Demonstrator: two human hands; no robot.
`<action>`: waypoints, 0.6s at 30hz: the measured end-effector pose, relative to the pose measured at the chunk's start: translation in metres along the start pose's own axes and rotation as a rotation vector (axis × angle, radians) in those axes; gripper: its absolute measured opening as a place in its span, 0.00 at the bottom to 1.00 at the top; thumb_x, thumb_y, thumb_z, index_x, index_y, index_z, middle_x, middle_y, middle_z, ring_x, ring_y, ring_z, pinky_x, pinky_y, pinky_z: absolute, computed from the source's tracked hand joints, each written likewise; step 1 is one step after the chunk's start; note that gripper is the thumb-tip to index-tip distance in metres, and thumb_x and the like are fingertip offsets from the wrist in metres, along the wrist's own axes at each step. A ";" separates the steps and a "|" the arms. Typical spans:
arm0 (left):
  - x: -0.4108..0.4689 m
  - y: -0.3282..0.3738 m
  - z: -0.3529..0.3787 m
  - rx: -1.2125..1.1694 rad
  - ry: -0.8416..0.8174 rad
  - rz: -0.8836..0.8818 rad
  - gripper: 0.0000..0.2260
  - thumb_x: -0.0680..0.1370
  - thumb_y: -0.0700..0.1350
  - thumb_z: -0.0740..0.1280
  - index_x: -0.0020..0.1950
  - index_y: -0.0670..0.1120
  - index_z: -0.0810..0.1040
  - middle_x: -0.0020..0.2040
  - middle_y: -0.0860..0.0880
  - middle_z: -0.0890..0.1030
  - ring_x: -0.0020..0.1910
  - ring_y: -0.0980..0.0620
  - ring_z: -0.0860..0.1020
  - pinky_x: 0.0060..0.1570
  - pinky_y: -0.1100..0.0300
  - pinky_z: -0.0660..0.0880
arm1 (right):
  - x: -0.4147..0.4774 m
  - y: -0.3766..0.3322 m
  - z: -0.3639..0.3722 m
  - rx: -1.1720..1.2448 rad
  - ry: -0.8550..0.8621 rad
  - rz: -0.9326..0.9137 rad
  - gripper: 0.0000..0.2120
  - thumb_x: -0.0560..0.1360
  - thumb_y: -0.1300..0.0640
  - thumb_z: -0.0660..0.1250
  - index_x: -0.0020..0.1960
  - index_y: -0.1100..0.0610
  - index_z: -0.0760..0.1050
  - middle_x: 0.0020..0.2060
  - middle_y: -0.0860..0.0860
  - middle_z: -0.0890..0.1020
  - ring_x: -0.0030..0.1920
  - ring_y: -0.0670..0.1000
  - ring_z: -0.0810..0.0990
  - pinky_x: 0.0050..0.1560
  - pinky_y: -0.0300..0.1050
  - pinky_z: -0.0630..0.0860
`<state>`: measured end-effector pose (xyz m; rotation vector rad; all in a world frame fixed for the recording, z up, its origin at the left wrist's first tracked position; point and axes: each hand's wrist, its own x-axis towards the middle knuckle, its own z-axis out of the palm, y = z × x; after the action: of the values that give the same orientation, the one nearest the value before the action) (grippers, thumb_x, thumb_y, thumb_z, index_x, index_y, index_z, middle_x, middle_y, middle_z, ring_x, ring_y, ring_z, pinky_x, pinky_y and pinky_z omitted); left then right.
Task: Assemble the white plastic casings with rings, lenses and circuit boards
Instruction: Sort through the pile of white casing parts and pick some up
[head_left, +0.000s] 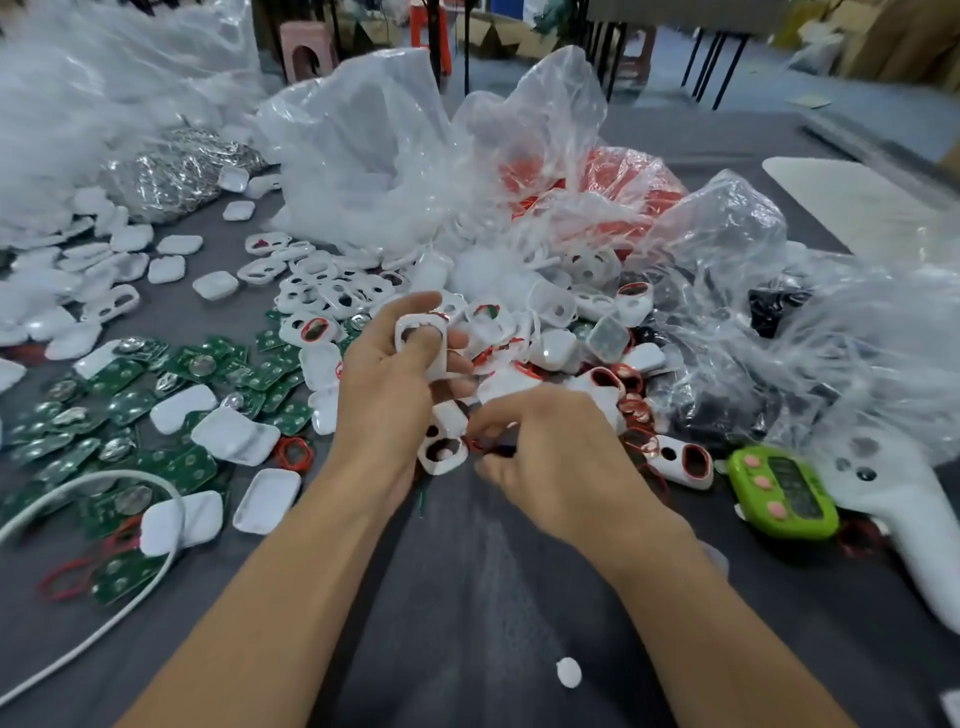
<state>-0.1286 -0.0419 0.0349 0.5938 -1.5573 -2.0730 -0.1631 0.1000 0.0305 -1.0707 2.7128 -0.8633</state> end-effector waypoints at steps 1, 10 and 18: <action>0.001 0.000 -0.001 -0.004 -0.035 -0.011 0.13 0.83 0.35 0.61 0.55 0.48 0.82 0.41 0.48 0.84 0.35 0.52 0.80 0.33 0.61 0.78 | 0.001 -0.001 0.001 -0.011 0.003 0.016 0.07 0.72 0.57 0.74 0.48 0.47 0.85 0.42 0.45 0.85 0.47 0.49 0.82 0.51 0.49 0.80; 0.001 -0.007 0.000 0.054 -0.206 -0.108 0.17 0.84 0.42 0.58 0.50 0.48 0.88 0.52 0.48 0.87 0.48 0.46 0.85 0.47 0.47 0.83 | 0.009 0.013 -0.014 0.378 0.310 0.156 0.13 0.74 0.65 0.71 0.42 0.46 0.84 0.35 0.39 0.83 0.34 0.40 0.80 0.35 0.30 0.72; -0.002 -0.008 0.004 0.300 -0.083 0.087 0.16 0.78 0.31 0.65 0.49 0.51 0.85 0.42 0.55 0.86 0.42 0.59 0.83 0.47 0.65 0.79 | 0.013 0.015 -0.014 0.698 0.357 0.372 0.12 0.77 0.65 0.69 0.44 0.50 0.86 0.32 0.48 0.86 0.31 0.46 0.85 0.28 0.32 0.74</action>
<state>-0.1304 -0.0354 0.0282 0.5381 -1.9260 -1.8348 -0.1852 0.1069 0.0353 -0.2791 2.3722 -1.8459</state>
